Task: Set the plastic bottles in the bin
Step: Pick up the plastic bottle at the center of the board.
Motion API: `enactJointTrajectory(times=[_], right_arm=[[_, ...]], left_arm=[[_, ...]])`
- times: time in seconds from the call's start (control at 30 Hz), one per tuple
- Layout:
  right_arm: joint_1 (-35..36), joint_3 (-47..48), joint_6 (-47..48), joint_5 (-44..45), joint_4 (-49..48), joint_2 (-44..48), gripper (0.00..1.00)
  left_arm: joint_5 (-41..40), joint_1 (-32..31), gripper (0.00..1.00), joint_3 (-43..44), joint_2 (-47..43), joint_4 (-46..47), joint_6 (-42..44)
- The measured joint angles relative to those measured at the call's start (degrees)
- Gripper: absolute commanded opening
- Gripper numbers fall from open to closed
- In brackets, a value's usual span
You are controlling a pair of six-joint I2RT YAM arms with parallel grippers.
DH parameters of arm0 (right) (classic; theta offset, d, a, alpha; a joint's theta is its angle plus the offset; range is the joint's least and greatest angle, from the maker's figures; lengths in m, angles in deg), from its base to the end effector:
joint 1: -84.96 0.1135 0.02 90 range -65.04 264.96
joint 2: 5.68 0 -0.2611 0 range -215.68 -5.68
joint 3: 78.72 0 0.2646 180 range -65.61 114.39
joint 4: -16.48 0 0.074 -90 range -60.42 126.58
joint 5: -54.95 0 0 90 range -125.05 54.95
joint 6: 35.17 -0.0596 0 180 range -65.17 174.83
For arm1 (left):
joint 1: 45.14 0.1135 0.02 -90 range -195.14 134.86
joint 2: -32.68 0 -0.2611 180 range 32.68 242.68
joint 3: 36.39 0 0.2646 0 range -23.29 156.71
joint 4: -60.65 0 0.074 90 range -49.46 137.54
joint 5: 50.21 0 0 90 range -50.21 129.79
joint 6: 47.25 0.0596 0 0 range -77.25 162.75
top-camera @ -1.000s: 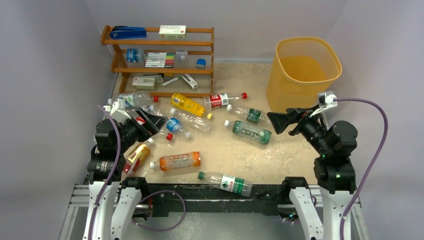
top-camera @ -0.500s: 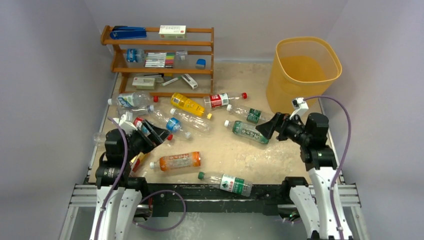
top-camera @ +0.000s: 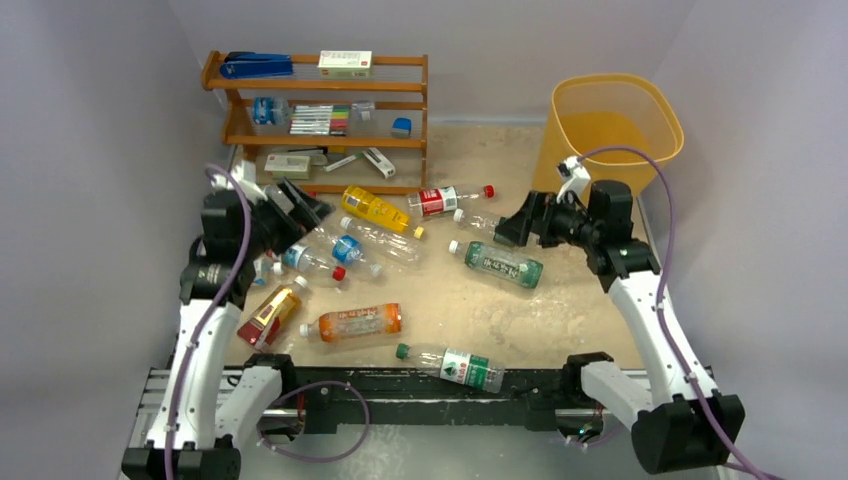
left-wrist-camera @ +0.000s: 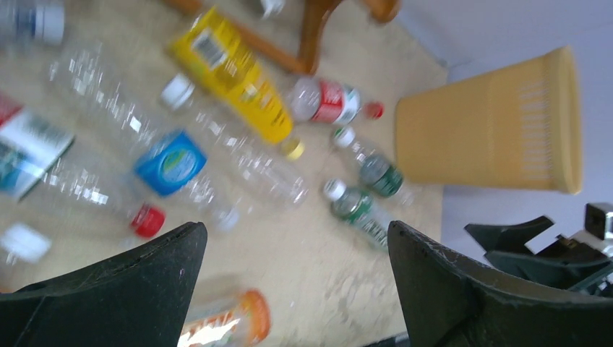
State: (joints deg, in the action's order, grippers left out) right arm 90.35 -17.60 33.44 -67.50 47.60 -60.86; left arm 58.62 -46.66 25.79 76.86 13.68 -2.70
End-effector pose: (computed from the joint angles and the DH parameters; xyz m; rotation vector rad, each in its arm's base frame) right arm 0.2425 0.0550 0.3024 -0.0879 2.0400 0.8636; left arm 0.1979 -0.0245 0.3141 -0.6084 2.0694 -0.8307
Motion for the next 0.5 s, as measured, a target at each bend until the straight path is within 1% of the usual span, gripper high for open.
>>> enactJointTrajectory(times=[0.17, 0.23, 0.27, 0.3, 0.4, 0.43, 0.5], right_arm=[[2.7, 11.3, 1.1, 0.5, -0.8, -5.6, 1.00], [4.4, 15.7, 1.5, 1.6, -1.2, -7.7, 1.00], [5.4, 17.4, 1.6, 1.9, -1.4, -8.7, 1.00], [6.7, 19.3, 1.8, 2.8, -1.5, -9.8, 1.00], [10.1, 22.9, 2.6, 5.0, -1.8, -12.8, 1.00], [10.9, 23.1, 3.0, 6.1, -1.7, -13.3, 1.00], [12.0, 22.9, 3.8, 7.8, -1.2, -14.1, 1.00]], left_arm=[[-2.6, -0.5, 0.97, 17.1, 10.8, 4.0, 0.1], [-5.4, -3.1, 0.97, 23.1, 14.9, 5.9, 0.3], [-7.5, -5.4, 0.97, 25.3, 16.5, 6.4, 0.7], [-11.0, -9.8, 0.97, 28.3, 18.8, 6.7, 1.4], [-17.9, -21.0, 0.97, 33.0, 24.3, 8.0, 3.0], [-19.8, -24.3, 0.97, 33.4, 25.9, 8.6, 3.3], [-23.2, -28.7, 0.97, 32.7, 27.6, 9.0, 3.4]])
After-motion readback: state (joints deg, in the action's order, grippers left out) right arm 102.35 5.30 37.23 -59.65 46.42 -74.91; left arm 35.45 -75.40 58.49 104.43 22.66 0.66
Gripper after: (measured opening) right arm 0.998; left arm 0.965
